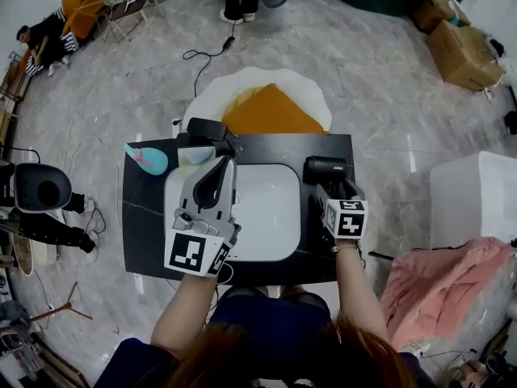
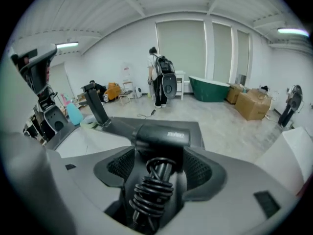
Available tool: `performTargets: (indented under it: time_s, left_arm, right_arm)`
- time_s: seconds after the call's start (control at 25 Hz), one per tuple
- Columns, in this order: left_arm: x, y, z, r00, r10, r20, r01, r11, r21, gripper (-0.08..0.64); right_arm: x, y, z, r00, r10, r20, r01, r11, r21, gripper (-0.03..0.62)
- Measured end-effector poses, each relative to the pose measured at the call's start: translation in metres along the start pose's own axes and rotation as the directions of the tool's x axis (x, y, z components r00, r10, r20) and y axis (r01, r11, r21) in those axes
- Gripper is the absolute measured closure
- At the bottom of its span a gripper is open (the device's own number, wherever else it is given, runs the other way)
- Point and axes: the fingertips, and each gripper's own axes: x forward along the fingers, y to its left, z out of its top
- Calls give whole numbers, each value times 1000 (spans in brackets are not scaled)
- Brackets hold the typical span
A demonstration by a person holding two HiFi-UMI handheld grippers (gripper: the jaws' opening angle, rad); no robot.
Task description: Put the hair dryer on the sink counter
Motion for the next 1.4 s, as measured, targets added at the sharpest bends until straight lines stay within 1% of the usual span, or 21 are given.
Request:
performTargets:
  time_s: [0.08,0.12,0.2,0.28,0.4,0.44,0.6,0.72,0.84,0.92,1.0,1.08,1.16,1.24,1.4]
  left_arm:
    - [-4,-5,11,1000,1,15,-1,1000,6,548]
    - [-6,-8,17,1000,2,25,-2,1000,9,548]
    - [-9,-12,30,999,3,50,-3,1000,16,548]
    - [-12,-16,43,997,3,71,-4,1000,23,548]
    - [-19,-21,59,996,2,89,-5,999,33,548]
    - [-21,-23,65,995,2,96,-5,999,36,548]
    - [-30,-35,89,993,0,121,-7,999,53,548]
    - [-38,-46,105,990,4,138,-11,999,51,548]
    - [-48,-55,117,988,3,152,-10,999,45,548]
    - [-55,-59,123,988,-1,154,-6,999,45,548]
    - [-60,-63,127,989,-3,149,-4,999,48,548]
    - [-65,-66,130,990,-2,143,-6,999,54,548]
    - [-69,-68,135,990,2,143,-10,998,58,548]
    - [-72,-69,138,989,5,145,-14,998,63,548]
    - [-76,-72,138,989,7,145,-18,997,73,548]
  right_arm:
    - [-25,-2,24,997,-16,75,17,1000,-14,289]
    - [-39,-3,38,992,-23,125,26,999,-22,331]
    - [-69,-3,70,971,-36,237,48,998,-45,408]
    - [-101,1,99,939,-31,342,55,997,-62,479]
    - [-149,14,134,883,-11,469,58,995,-86,562]
    - [-165,19,143,863,-3,504,58,994,-94,575]
    - [-227,34,173,778,36,627,43,993,-110,575]
    - [-271,42,188,710,63,701,33,992,-122,575]
    - [-309,52,196,643,91,760,27,989,-142,575]
    - [-329,60,198,602,110,791,41,985,-167,575]
    - [-343,66,198,567,125,814,63,979,-195,577]
    - [-354,70,197,544,139,827,55,978,-200,577]
    - [-362,70,196,531,147,834,27,981,-190,577]
    - [-367,71,195,526,150,837,9,983,-181,577]
    - [-370,70,189,528,146,837,4,985,-175,577]
